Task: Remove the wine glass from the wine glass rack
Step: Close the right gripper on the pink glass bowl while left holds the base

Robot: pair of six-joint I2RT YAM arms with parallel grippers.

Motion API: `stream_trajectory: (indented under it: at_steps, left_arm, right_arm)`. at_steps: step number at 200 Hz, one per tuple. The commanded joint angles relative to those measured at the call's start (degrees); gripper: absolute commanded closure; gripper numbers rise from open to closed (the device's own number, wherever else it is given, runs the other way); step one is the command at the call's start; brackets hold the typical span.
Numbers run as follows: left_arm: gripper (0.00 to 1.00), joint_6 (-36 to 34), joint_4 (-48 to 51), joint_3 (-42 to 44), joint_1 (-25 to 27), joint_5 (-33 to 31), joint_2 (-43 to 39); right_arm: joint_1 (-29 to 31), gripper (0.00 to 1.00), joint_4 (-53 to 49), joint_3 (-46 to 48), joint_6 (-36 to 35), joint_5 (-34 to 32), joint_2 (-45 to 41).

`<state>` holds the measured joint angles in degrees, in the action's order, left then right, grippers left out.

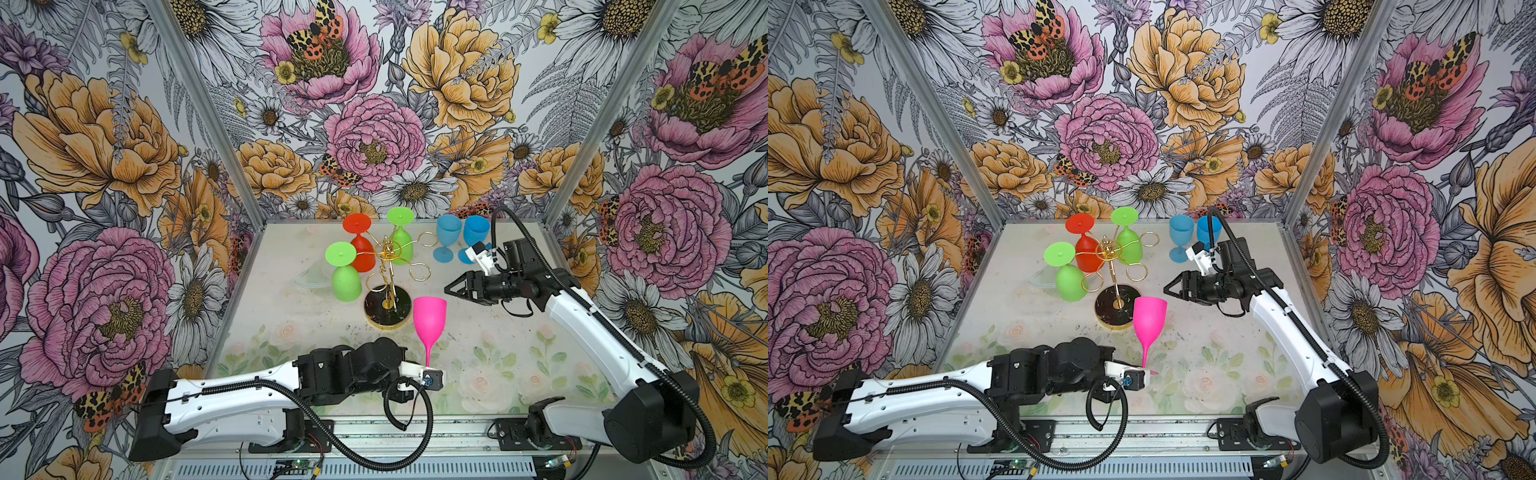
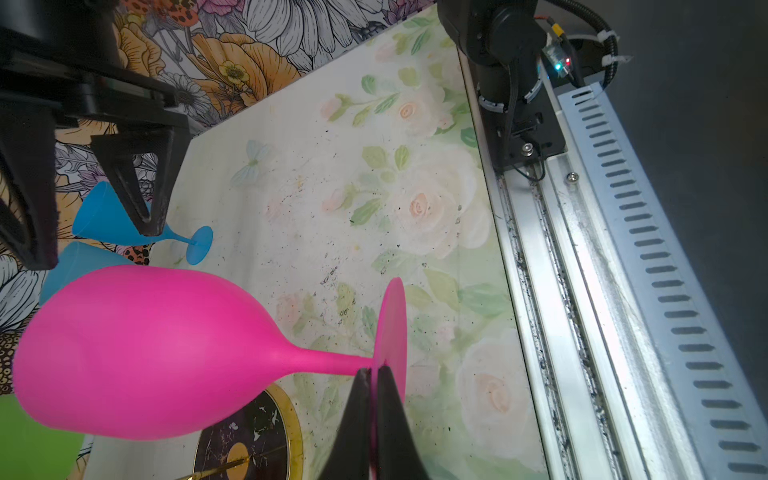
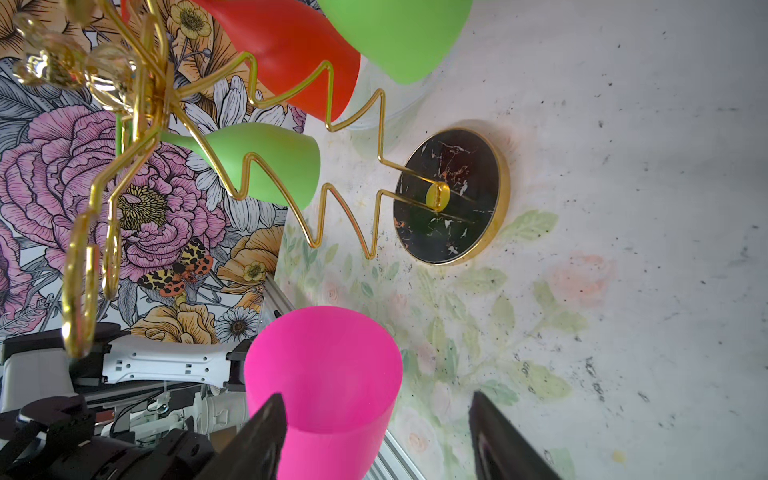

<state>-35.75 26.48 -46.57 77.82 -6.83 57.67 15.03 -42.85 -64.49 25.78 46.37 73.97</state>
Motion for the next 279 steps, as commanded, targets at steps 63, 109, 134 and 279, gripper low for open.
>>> stream_trajectory:
  at_steps: [63,109,134,279]
  left_arm:
    - [1.0,-12.9,0.3,1.4,3.8,-12.2,1.6]
    - [1.0,-16.7,0.3,1.6,4.9,-15.8,3.3]
    - [1.0,-18.5,0.2,1.4,5.3,-17.2,4.2]
    - [1.0,-28.2,-9.1,4.4,7.1,-26.8,6.4]
  right_arm:
    - [-0.2,0.34,-1.2,-1.5,-2.0,1.8,1.4]
    - [-0.1,0.37,-1.2,-1.0,-2.1,2.8,1.5]
    - [0.0,0.41,-1.2,-0.6,-2.3,3.3,1.8]
    - [0.5,0.77,-1.2,0.2,-2.3,5.8,3.1]
